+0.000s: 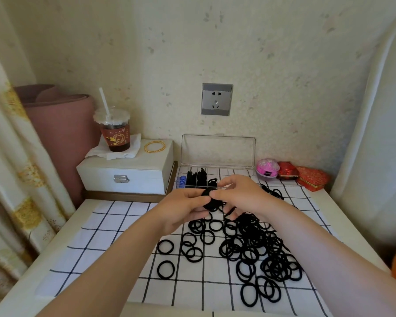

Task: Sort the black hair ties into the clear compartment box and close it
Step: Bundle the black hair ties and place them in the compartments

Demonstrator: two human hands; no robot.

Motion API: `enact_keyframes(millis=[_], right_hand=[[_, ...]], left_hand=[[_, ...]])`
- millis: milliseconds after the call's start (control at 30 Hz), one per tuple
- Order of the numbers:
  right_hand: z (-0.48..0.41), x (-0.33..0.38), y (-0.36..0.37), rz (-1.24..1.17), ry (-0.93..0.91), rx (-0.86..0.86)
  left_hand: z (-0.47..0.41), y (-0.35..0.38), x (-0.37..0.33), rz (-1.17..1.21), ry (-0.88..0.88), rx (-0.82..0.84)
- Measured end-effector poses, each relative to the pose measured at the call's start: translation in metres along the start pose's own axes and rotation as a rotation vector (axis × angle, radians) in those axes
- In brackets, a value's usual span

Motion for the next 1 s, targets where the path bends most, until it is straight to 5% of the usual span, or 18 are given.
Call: enact_keyframes(millis=[167,333,633,1000], right_hand=[[0.011,0.002,0.019,-0.231,0.064,0.258],[0.007,0.004,0.014,-0.265,0.083,0.211],[-0.005,0.014,0.017,-0.214,0.132,0.195],[-0.082,0.033,-0.020,-0.038,0.005,-0.313]], left_hand=[[-0.001,0.002,-0.006,-0.024,0.037,0.032],[-0.004,-0.014,-0.014,-0.168,0.104,-0.155],[-0.007,-0.022,-0.030,-0.346,0.215,-0.154],[-0.050,-0.035,-0.061,-0.737,0.517,-0.360]])
Point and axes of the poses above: each hand's wrist, its own z-axis away from the middle knuckle, its own y-axis out of the palm, x = y × z, the point moved 9 cm from there along -z, towards the middle knuckle, and after that the axes turned 7 degrees about -x, right-handed, at the moved point
